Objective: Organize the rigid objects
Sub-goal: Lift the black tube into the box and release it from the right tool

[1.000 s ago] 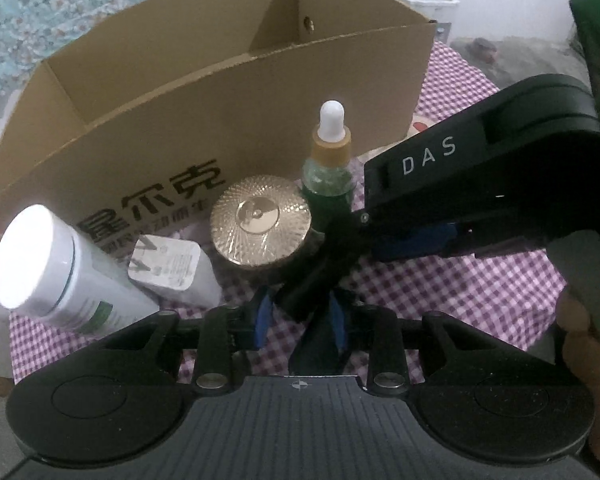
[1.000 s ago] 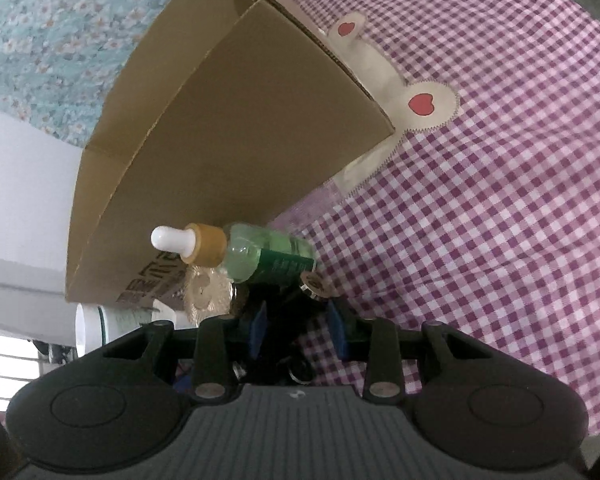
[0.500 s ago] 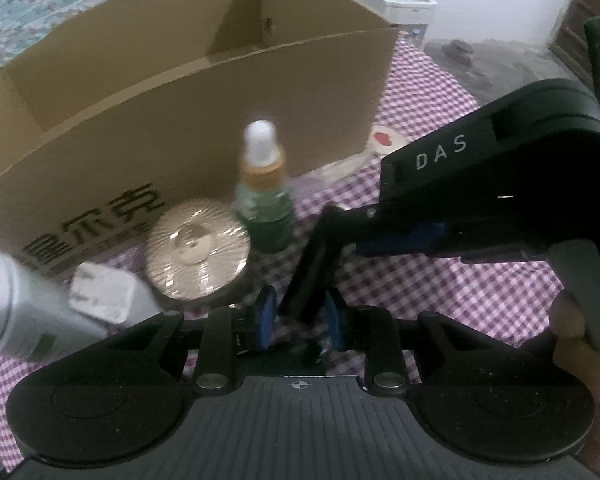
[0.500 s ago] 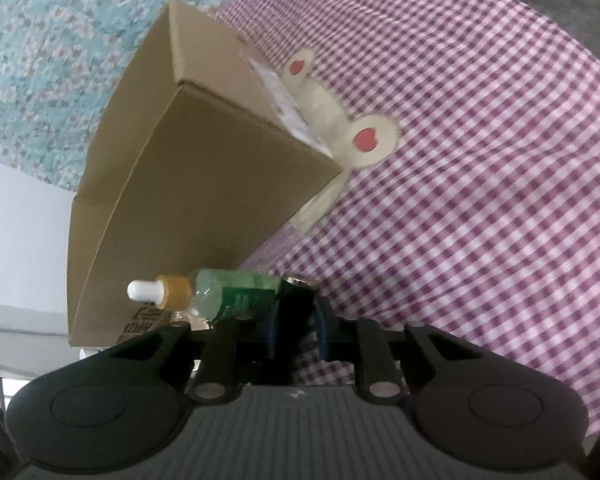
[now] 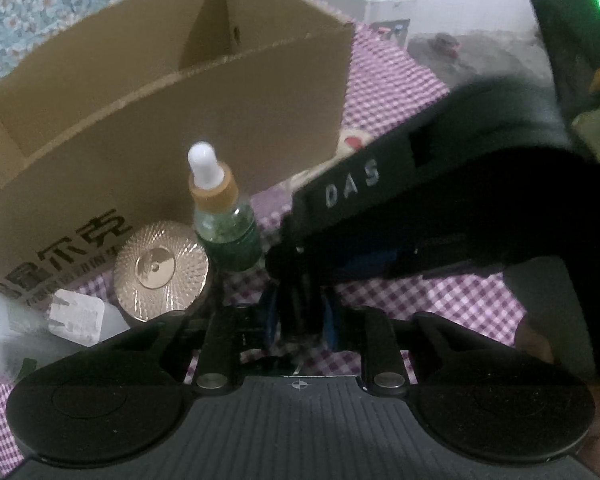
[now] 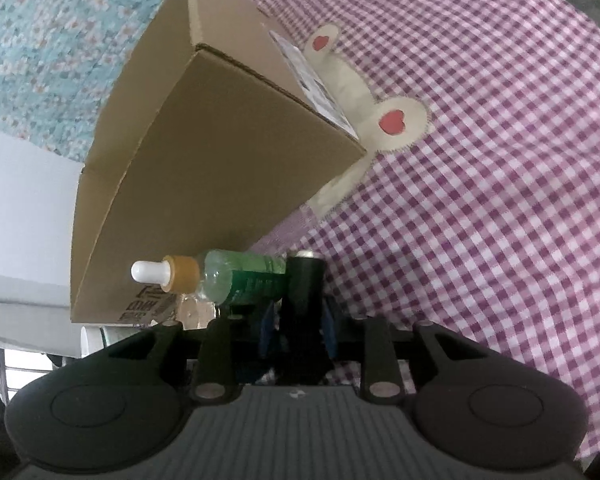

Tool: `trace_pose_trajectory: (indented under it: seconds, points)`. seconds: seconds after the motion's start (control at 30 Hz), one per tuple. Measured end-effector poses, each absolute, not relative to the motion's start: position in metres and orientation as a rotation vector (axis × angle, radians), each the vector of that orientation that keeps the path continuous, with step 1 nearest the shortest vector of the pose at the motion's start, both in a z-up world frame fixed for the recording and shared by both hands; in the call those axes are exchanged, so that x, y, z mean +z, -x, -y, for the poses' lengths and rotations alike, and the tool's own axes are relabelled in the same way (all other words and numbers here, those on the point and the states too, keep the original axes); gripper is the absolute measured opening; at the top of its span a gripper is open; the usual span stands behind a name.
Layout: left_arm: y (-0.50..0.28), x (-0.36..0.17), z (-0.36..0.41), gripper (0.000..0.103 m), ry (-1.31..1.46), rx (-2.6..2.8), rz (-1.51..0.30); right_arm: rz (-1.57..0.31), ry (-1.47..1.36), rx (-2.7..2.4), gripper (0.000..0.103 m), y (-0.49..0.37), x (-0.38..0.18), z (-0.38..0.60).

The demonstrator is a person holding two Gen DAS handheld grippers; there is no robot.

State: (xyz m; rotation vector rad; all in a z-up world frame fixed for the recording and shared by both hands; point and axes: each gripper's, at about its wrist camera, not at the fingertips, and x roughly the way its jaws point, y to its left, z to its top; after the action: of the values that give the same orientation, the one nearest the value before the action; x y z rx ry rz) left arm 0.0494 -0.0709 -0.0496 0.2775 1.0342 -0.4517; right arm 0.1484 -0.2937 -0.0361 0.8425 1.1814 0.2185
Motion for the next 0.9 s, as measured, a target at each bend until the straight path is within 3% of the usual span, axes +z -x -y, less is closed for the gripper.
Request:
trace_pose_trajectory:
  seconds: [0.27, 0.53, 0.73, 0.9]
  points:
    - [-0.022, -0.022, 0.071, 0.022, -0.283, -0.494, -0.961, -1.125, -0.877, 0.217, 0.027, -0.119, -0.017, 0.308]
    - [0.005, 0.037, 0.059, 0.022, -0.271, -0.449, -0.758, -0.943, -0.772, 0.33, 0.027, -0.097, 0.072, 0.293]
    - [-0.036, 0.085, 0.017, 0.023, -0.189, -0.308, -0.73, -0.891, -0.667, 0.537, 0.027, -0.156, 0.128, 0.241]
    - [-0.117, 0.079, -0.023, 0.024, -0.068, -0.236, -0.883, -1.051, -0.632, 0.627, 0.027, -0.244, 0.124, 0.191]
